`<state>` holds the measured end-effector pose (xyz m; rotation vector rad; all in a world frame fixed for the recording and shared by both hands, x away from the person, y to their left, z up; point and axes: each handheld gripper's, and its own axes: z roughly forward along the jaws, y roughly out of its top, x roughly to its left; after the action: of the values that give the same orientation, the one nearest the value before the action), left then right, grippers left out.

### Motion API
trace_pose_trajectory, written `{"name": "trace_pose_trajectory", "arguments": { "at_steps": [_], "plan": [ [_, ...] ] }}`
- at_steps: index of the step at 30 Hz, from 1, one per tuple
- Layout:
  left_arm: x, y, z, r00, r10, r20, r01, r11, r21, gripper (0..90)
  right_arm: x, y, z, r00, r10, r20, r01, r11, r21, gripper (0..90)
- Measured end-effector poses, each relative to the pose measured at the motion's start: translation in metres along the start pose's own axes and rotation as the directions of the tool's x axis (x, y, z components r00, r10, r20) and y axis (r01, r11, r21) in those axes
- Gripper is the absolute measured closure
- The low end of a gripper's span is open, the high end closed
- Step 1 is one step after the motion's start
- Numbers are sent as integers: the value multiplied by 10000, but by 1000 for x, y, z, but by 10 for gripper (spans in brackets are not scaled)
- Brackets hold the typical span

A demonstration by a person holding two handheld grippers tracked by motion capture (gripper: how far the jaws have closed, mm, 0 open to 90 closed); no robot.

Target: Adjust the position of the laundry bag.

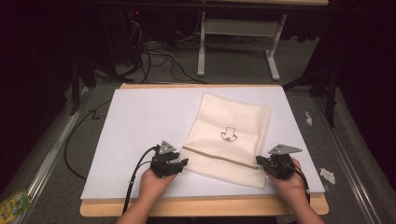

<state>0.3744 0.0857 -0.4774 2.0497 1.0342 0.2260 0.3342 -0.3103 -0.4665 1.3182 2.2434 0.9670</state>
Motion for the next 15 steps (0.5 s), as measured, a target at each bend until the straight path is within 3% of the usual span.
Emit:
{"name": "trace_pose_trajectory", "arguments": {
  "at_steps": [2,4,5,6,10,15],
  "plan": [
    [0,-1,2,9998,-103,-154,104,9999,35,570,-1,0,0,10000,-2,-26,2,10000,-24,883],
    [0,-1,2,9993,-58,-363,62,9999,109,734,0,-1,1,10000,-41,-3,41,10000,-29,883],
    [-1,-1,2,9994,-87,-337,92,9999,135,734,0,-1,1,10000,-41,-3,41,10000,-29,883],
    [-1,-1,2,9995,-69,-317,74,9999,136,821,0,0,1,10000,-25,-14,26,10000,44,883],
    [-9,-4,-2,9992,335,-233,-327,9988,369,869,-1,-1,1,10000,-32,-44,32,10000,-19,883],
    [-19,-17,-19,9977,649,209,-663,9946,794,872,1,-1,2,9998,-97,-191,96,9999,-52,881]
  ]
}}
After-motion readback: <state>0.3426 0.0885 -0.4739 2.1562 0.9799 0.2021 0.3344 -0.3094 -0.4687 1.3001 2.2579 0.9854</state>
